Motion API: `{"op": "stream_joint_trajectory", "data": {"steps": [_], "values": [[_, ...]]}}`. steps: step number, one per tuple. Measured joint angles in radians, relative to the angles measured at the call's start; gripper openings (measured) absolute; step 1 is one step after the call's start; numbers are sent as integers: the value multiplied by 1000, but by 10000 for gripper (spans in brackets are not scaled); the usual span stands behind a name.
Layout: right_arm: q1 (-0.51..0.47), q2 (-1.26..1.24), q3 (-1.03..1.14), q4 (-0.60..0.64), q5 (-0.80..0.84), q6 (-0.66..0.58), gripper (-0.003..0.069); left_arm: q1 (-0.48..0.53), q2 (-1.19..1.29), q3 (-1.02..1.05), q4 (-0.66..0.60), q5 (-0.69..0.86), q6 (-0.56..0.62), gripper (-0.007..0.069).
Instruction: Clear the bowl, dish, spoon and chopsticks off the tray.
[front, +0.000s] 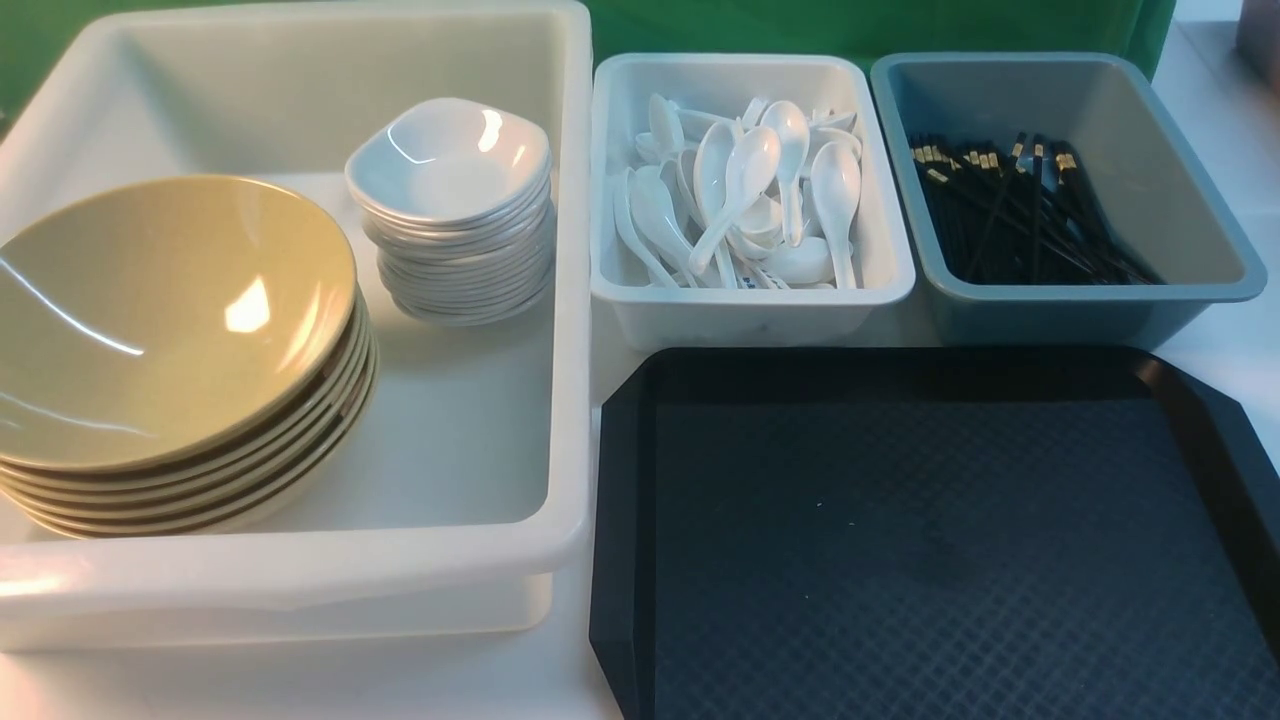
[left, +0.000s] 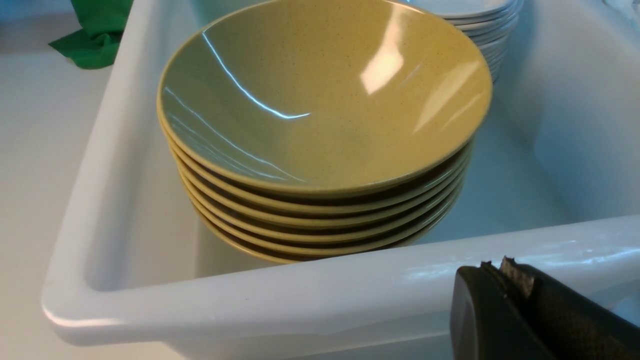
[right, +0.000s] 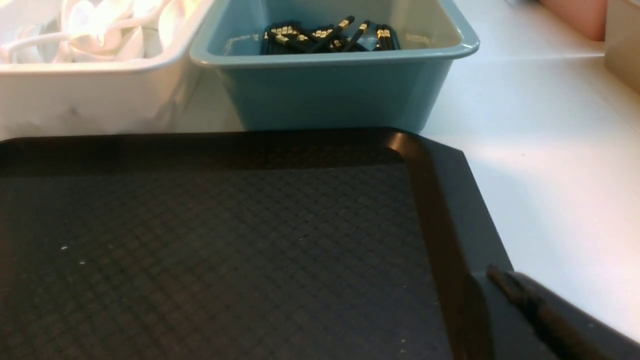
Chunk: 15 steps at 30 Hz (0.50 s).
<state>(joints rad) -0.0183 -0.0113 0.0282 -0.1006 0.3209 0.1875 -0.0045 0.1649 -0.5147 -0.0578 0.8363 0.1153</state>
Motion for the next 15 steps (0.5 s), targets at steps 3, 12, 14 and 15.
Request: {"op": "stream_joint_trajectory", "data": {"steps": [3, 12, 14, 15], "values": [[0, 0, 0, 0, 0, 0, 36, 0, 0, 0, 0, 0, 0, -11], [0, 0, 0, 0, 0, 0, 41, 0, 0, 0, 0, 0, 0, -11], [0, 0, 0, 0, 0, 0, 43, 0, 0, 0, 0, 0, 0, -11], [0, 0, 0, 0, 0, 0, 43, 0, 0, 0, 0, 0, 0, -11]]}}
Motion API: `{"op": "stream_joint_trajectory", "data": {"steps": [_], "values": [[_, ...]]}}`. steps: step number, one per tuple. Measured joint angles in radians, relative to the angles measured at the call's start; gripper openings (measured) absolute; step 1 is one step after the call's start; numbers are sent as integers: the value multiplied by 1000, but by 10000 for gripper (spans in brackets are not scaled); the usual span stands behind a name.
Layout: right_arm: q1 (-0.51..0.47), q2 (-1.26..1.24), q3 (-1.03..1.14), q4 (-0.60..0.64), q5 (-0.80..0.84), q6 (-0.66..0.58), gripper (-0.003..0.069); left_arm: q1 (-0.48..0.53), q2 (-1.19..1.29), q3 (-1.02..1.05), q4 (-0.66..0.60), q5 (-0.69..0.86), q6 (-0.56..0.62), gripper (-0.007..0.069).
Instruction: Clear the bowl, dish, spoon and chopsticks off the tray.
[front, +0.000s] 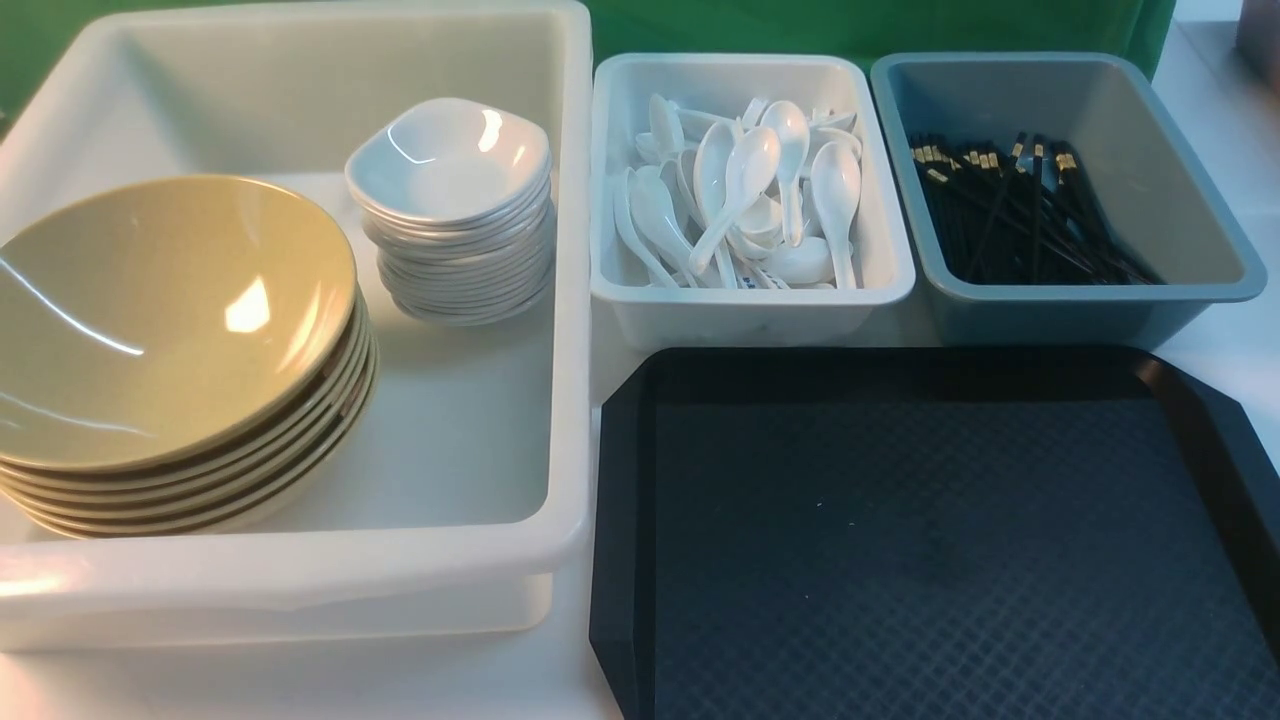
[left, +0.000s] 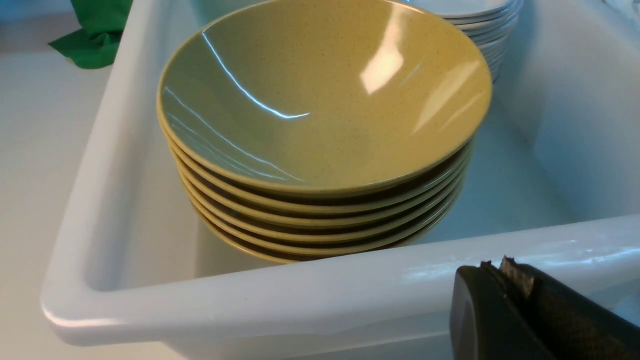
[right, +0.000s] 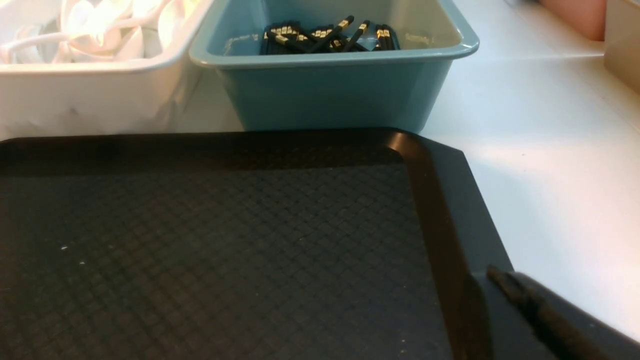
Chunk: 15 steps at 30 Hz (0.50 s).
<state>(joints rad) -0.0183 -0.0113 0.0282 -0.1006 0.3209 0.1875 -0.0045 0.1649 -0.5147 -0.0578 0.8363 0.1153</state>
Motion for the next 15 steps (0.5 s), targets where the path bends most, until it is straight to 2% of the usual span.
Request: {"op": "stream_joint_trajectory", "data": {"steps": [11, 15], "values": [[0, 0, 0, 0, 0, 0, 45, 0, 0, 11, -1, -22, 0, -11], [0, 0, 0, 0, 0, 0, 45, 0, -26, 113, -8, -194, 0, -11]]}}
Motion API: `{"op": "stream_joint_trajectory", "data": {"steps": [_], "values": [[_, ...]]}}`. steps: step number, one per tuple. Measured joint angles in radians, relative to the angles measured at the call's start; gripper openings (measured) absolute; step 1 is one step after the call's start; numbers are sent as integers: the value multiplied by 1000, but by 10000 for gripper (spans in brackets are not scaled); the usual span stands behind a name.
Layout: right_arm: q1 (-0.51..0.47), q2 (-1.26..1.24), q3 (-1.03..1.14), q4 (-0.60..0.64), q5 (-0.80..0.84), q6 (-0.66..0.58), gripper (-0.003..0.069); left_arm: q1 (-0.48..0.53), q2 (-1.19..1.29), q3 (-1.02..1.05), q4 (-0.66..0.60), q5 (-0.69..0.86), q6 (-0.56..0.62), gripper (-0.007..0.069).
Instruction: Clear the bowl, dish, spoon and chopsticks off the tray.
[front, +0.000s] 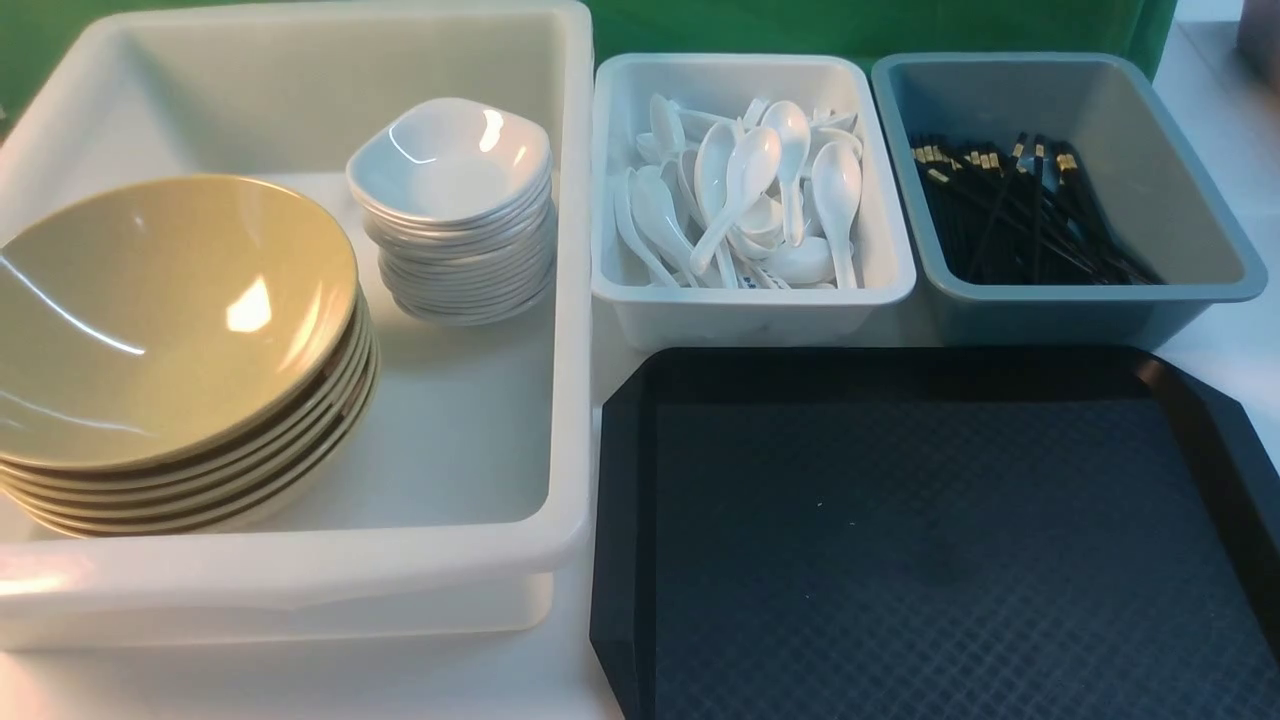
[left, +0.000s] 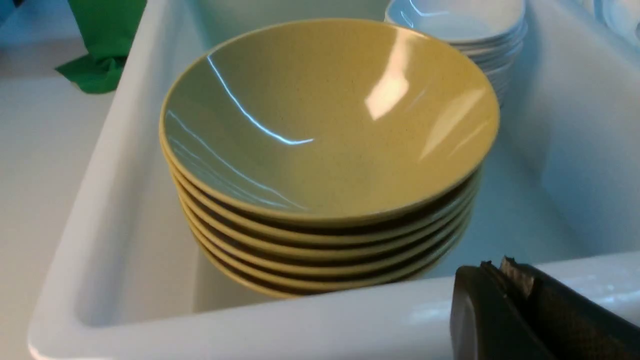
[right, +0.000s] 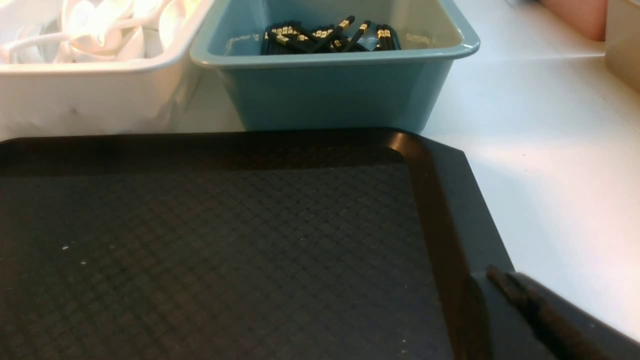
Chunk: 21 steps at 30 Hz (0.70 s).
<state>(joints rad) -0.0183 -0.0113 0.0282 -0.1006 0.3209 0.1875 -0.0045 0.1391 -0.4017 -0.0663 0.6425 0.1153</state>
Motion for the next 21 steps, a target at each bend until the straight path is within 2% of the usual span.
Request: {"op": "stream_joint_trajectory", "data": {"steps": [2, 5, 9, 12, 21], "values": [[0, 0, 0, 0, 0, 0, 45, 0, -58, 122, -3, -190, 0, -11], [0, 0, 0, 0, 0, 0, 45, 0, -130, 259, -6, -374, 2, -11], [0, 0, 0, 0, 0, 0, 45, 5, -149, 394, -6, -505, 2, -11], [0, 0, 0, 0, 0, 0, 46, 19, -149, 427, -6, -507, -10, -11], [0, 0, 0, 0, 0, 0, 56, 65, -153, 427, 23, -369, -27, -11]]}}
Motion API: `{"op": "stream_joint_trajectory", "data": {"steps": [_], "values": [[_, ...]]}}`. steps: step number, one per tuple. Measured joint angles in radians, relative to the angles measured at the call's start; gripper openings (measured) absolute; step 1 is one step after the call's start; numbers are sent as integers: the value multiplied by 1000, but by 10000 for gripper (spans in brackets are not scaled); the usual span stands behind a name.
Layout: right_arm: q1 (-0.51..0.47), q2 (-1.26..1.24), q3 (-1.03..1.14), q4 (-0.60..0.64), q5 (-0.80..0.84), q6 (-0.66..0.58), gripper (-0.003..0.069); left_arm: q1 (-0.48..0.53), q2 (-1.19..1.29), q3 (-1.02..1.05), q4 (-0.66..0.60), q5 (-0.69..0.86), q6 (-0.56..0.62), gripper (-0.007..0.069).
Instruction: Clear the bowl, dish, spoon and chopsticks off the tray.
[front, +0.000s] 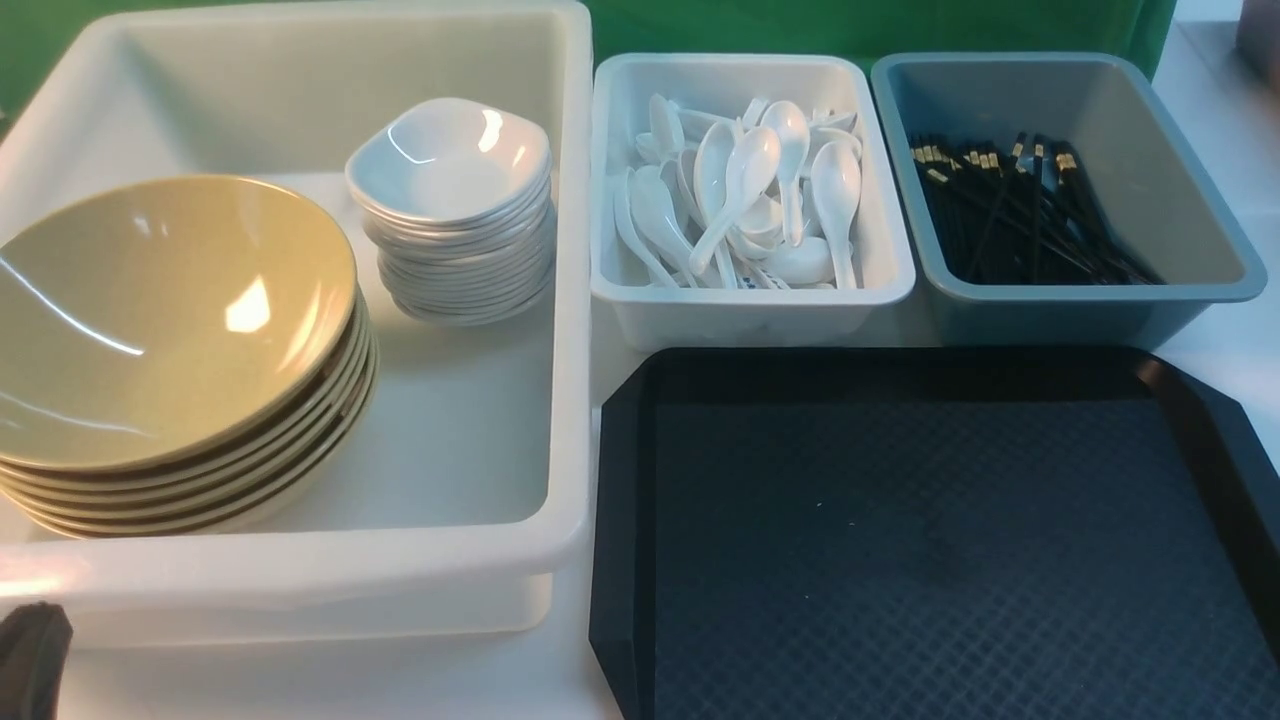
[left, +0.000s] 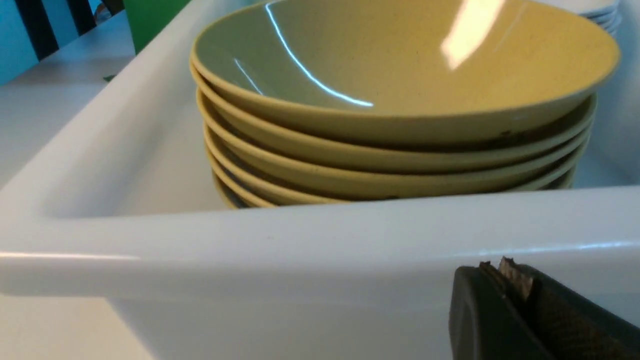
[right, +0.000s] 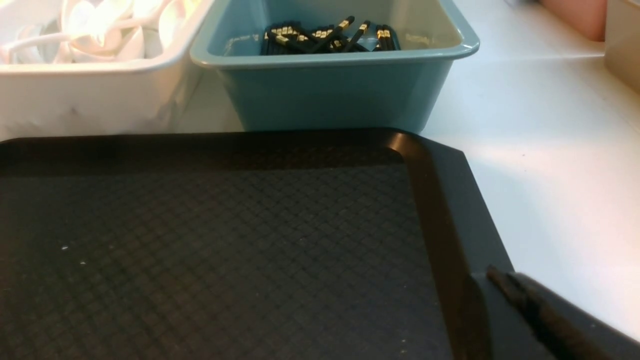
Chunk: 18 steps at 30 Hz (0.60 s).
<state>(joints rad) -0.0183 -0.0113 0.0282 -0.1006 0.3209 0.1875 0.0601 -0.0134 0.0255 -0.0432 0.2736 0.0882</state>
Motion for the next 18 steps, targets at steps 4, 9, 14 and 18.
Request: {"op": "stream_joint_trajectory", "data": {"steps": [4, 9, 14, 18], "values": [[0, 0, 0, 0, 0, 0, 59, 0, 0, 0, 3, 32, 0, -11], [0, 0, 0, 0, 0, 0, 62, 0, 0, 0, 3, 33, 0, -11], [0, 0, 0, 0, 0, 0, 69, 0, 0, 0, 3, 34, 0, -11], [0, 0, 0, 0, 0, 0, 75, 0, 0, 0, 3, 34, 0, -11]]}}
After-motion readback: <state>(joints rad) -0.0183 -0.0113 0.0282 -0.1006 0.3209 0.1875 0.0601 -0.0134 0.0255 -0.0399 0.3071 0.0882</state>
